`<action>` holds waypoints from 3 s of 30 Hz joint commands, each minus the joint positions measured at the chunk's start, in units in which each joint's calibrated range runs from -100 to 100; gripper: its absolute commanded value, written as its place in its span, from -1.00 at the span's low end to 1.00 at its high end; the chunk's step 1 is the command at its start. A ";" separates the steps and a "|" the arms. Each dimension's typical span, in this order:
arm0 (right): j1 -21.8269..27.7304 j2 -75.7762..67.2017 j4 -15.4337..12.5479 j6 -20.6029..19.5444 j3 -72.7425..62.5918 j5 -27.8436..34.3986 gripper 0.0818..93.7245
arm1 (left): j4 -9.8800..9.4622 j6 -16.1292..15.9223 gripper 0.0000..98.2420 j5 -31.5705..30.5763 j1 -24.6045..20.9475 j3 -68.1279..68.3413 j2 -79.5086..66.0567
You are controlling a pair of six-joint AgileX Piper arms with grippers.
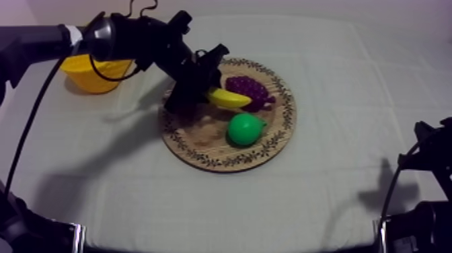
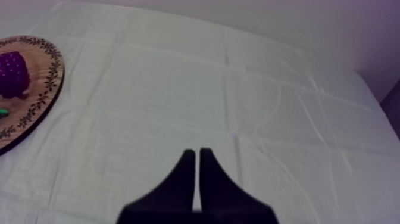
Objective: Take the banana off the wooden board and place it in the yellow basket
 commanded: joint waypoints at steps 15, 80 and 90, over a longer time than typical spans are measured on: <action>0.00 -0.01 -0.03 0.00 0.05 -0.02 -0.99 | -4.77 1.46 -0.40 10.67 -6.07 -1.17 -16.29; 0.00 -0.01 -0.03 0.02 0.05 -0.02 -0.99 | -6.77 -6.27 -0.24 0.97 -28.54 -5.60 -1.79; 0.00 -0.01 -0.03 0.01 0.05 -0.02 -0.99 | -6.52 -7.08 0.08 -0.90 -28.87 -5.24 -0.46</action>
